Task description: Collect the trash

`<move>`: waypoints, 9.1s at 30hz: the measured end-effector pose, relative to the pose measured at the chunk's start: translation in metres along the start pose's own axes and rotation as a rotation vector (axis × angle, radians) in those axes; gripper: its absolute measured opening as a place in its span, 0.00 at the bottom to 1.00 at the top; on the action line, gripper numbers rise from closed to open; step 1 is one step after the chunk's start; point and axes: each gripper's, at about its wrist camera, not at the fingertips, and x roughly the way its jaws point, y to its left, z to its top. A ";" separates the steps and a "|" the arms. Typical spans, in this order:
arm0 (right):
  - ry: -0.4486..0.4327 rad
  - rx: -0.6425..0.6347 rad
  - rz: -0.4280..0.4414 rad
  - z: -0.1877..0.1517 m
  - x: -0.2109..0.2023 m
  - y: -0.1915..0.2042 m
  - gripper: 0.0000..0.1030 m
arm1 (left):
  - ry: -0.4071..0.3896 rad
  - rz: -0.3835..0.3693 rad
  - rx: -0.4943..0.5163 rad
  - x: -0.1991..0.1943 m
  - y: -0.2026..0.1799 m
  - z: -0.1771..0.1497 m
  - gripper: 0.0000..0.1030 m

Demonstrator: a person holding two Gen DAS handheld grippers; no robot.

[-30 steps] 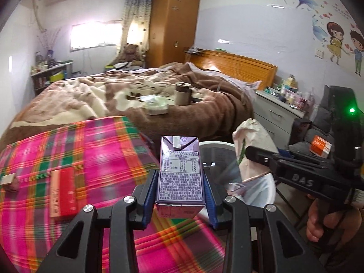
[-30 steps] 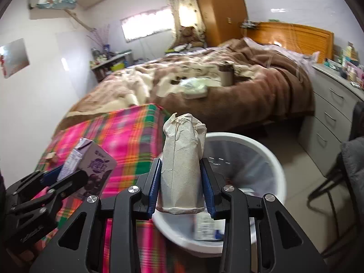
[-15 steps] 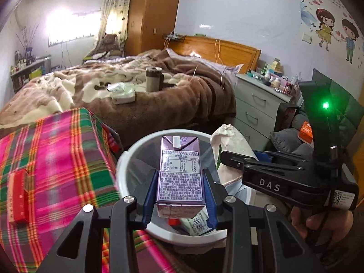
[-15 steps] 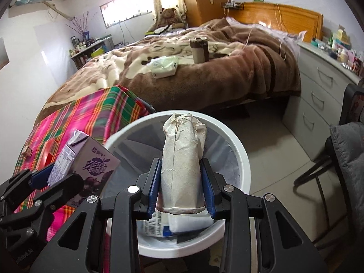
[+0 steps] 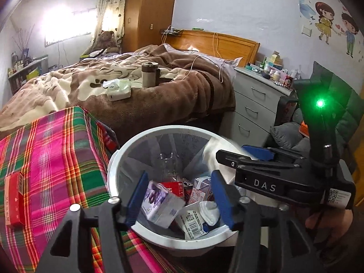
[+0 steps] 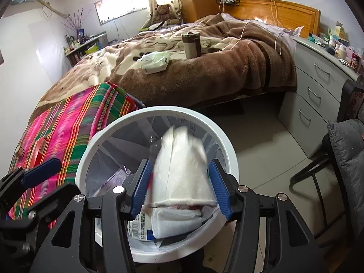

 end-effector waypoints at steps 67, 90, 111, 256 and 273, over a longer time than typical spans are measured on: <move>-0.001 -0.224 0.275 -0.017 0.019 0.269 0.71 | -0.130 0.483 -0.411 -0.196 0.351 -0.099 0.61; 0.174 -0.325 0.198 -0.023 0.081 0.344 0.75 | 0.002 0.489 -0.440 -0.141 0.450 -0.100 0.66; 0.182 -0.375 0.066 -0.023 0.090 0.330 0.76 | -0.002 0.382 -0.259 -0.127 0.418 -0.076 0.66; 0.048 -0.009 -0.042 -0.008 0.001 0.005 0.74 | 0.105 -0.018 -0.041 0.014 0.018 -0.003 0.59; -0.169 -0.045 0.031 -0.028 -0.069 0.052 0.74 | -0.056 0.223 -0.143 -0.085 0.050 -0.029 0.71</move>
